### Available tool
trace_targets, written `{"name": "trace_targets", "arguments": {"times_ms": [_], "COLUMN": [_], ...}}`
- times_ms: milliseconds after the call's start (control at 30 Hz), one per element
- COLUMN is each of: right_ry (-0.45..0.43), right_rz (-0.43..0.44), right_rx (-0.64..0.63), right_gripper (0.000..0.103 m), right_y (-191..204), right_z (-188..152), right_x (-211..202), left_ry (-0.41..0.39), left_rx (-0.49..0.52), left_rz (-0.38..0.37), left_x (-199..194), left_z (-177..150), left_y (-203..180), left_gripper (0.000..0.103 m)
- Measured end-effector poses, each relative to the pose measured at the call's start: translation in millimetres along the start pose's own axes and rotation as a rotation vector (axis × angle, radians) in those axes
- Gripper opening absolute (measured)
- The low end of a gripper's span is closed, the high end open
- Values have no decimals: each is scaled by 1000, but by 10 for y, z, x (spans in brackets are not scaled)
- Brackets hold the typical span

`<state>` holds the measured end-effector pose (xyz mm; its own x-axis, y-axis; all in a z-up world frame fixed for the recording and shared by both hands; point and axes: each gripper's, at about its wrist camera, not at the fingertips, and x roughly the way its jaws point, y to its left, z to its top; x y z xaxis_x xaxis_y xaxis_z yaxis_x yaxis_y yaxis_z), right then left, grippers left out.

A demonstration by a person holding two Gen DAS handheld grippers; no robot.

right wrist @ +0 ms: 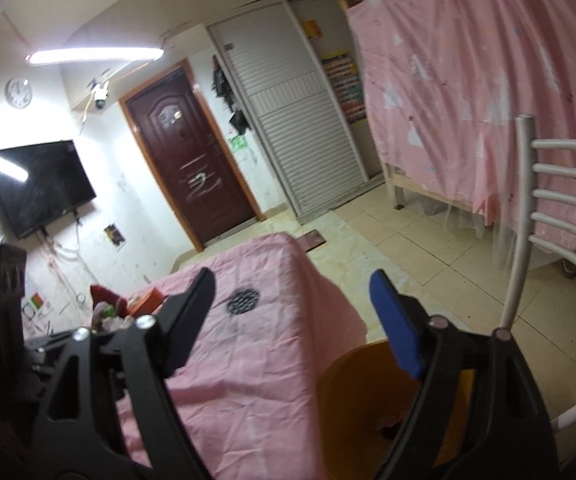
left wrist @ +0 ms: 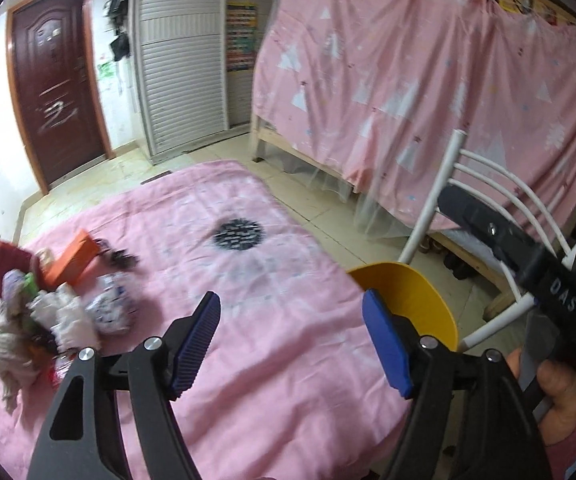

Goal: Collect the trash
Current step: 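Move both tools back over the cluttered bed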

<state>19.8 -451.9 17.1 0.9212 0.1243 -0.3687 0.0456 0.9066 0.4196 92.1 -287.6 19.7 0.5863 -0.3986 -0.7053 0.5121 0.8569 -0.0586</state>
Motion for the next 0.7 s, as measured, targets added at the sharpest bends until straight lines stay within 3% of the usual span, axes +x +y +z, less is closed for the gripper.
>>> {"name": "trace_targets", "arguments": {"times_ms": [267,500,700], "right_ry": [46,93,163], "right_rz": [63,139,199], "right_rx": [-72,-134,-207], "right_gripper": [78,79,82], "right_y": [346,746,1168], "right_z": [-90,-236,-449], "right_x": [148,257,446], "left_ry": [-57,-85,-97], "left_rx": [-93,-218,-255], "left_rz": [111,189,288], "left_x": [-290,-529,-633], "left_z": [-172,-398,-520], "left_y": [609,1359,1825], "left_gripper": [72,76,78]}}
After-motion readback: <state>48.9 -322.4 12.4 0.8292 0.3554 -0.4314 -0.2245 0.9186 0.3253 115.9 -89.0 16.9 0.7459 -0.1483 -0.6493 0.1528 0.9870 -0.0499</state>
